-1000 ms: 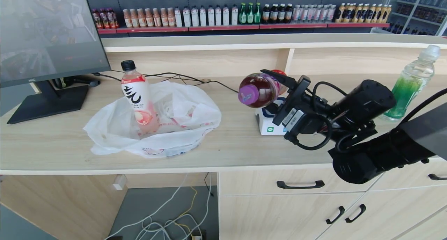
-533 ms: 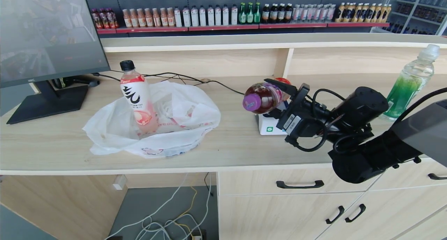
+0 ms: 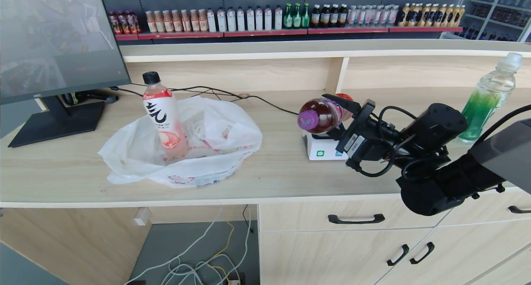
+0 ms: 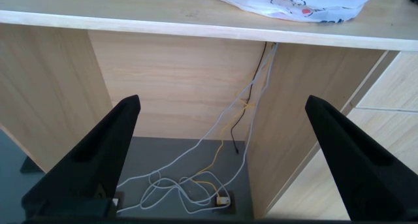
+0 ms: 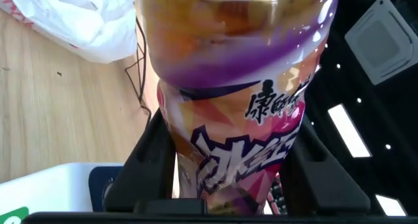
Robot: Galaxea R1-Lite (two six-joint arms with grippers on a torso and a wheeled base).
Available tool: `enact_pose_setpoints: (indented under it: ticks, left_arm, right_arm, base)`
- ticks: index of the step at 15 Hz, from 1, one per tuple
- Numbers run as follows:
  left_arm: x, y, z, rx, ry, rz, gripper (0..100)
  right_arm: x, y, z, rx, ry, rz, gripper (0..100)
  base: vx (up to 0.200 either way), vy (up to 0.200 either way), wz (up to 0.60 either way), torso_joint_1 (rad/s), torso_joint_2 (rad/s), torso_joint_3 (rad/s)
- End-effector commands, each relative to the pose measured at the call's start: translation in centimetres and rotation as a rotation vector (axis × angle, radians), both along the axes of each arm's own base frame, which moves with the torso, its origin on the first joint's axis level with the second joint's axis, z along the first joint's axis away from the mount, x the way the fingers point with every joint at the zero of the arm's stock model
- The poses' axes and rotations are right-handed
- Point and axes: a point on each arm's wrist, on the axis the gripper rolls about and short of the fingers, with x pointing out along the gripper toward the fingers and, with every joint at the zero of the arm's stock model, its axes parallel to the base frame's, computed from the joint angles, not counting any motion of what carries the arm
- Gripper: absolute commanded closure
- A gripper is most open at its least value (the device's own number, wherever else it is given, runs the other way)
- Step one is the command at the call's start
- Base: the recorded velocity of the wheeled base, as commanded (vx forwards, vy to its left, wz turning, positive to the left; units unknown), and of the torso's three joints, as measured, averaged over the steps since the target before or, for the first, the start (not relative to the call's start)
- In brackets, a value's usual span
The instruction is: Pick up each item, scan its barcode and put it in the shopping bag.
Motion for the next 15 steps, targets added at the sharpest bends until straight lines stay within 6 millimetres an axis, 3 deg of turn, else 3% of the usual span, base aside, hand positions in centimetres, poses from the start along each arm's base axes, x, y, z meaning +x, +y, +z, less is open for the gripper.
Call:
enact_pose_setpoints:
  ticks: [1,9,15]
  left_arm:
    - [0.0,0.0,0.0,-0.001,0.000,0.000,0]
    - [0.0,0.0,0.0,-0.001,0.000,0.000,0]
    - [0.0,0.0,0.0,-0.001,0.000,0.000,0]
  right_arm:
    - [-0.3,0.0,-0.3,-0.007,0.012,0.002,100]
    - [0.9,-0.4,-2.4,-0.023,0.064,-0.016,100]
    - [0.9,-0.4,-2.6,-0.025,0.068,-0.018,100]
  base:
    - [0.000,0.000,0.00,0.000,0.00,0.000]
    - [0.000,0.000,0.00,0.000,0.00,0.000]
    - [0.000,0.000,0.00,0.000,0.00,0.000]
